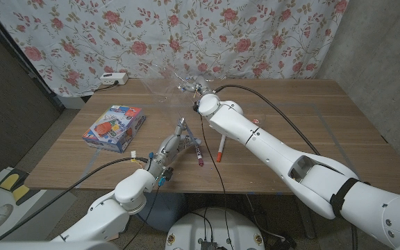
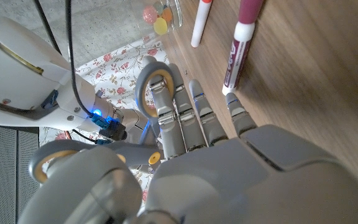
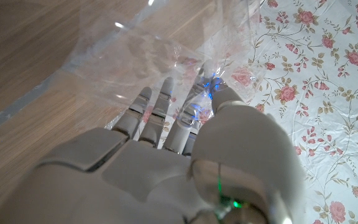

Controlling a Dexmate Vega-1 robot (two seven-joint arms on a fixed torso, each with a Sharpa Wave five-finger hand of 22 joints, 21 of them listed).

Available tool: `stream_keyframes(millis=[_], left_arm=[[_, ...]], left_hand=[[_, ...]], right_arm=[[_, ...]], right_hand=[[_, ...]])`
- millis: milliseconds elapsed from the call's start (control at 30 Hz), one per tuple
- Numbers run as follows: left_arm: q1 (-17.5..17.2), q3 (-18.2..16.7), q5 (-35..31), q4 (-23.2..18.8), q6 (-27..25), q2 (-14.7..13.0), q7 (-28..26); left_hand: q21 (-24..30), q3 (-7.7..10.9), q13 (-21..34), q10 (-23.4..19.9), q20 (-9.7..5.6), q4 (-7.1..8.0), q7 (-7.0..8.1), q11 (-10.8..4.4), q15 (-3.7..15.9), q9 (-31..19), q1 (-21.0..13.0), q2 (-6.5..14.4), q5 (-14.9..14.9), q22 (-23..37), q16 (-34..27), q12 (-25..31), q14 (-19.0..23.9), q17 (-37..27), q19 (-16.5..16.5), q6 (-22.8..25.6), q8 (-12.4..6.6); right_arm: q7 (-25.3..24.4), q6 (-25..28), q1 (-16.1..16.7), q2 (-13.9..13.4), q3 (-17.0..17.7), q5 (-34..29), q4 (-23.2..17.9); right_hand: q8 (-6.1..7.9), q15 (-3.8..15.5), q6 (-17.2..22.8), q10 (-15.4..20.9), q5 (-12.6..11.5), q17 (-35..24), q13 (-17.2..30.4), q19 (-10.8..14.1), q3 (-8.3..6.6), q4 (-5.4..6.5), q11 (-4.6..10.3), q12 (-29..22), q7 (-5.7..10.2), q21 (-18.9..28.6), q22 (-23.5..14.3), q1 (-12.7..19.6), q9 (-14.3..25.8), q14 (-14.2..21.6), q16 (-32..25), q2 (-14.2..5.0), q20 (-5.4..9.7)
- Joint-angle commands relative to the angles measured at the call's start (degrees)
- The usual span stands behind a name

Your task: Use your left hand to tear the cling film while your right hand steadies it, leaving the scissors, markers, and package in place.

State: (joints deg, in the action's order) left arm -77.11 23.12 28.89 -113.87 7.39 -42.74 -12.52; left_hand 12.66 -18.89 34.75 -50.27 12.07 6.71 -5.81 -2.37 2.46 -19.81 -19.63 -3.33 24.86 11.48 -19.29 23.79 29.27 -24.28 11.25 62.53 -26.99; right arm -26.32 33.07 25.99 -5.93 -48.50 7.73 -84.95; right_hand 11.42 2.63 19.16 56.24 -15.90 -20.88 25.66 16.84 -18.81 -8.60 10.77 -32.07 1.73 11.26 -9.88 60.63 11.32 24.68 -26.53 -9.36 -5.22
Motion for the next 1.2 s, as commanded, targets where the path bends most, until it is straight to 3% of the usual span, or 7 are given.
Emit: stream_keyframes(millis=[33, 1200], left_arm=[[1.27, 0.19, -0.88, 2.25, 1.44, 1.33, 0.32], [1.43, 0.19, -2.1, 3.77, 3.27, 1.66, 1.09]], left_hand=[[0.07, -0.04, 0.19, -1.41, 0.19, 0.26, -0.27, -1.09, 0.33, -0.19, -0.77, 0.11, -0.18, -0.01, 0.15, 0.12, 0.5, -0.34, -0.27, 0.28, 0.25], [0.09, -0.08, 0.34, -1.62, 0.19, 0.31, -0.14, -1.13, 0.45, -0.35, -1.13, 0.16, -0.24, -0.02, 0.3, -0.04, 0.64, -0.37, -0.19, 0.6, 0.42]], right_arm=[[0.11, 0.16, -0.15, -0.01, 0.09, 0.2, 0.35], [-0.04, 1.27, 0.54, -0.59, -0.69, -0.26, -1.65]], right_hand=[[-0.03, 9.35, 0.48, -0.05, -0.41, -0.09, 0.06, 0.27, -0.47, -0.13, -0.19, -0.4, 0.22, 0.1, -0.09, 0.37, 0.31, 0.6, 0.22, 0.36, -0.49], [-0.08, 9.36, 0.66, -0.01, -0.71, -0.35, -0.33, 0.35, -0.48, -0.17, -0.17, -0.78, 0.17, 0.1, -0.1, 0.37, 0.33, 0.95, 0.45, 0.53, -0.57]])
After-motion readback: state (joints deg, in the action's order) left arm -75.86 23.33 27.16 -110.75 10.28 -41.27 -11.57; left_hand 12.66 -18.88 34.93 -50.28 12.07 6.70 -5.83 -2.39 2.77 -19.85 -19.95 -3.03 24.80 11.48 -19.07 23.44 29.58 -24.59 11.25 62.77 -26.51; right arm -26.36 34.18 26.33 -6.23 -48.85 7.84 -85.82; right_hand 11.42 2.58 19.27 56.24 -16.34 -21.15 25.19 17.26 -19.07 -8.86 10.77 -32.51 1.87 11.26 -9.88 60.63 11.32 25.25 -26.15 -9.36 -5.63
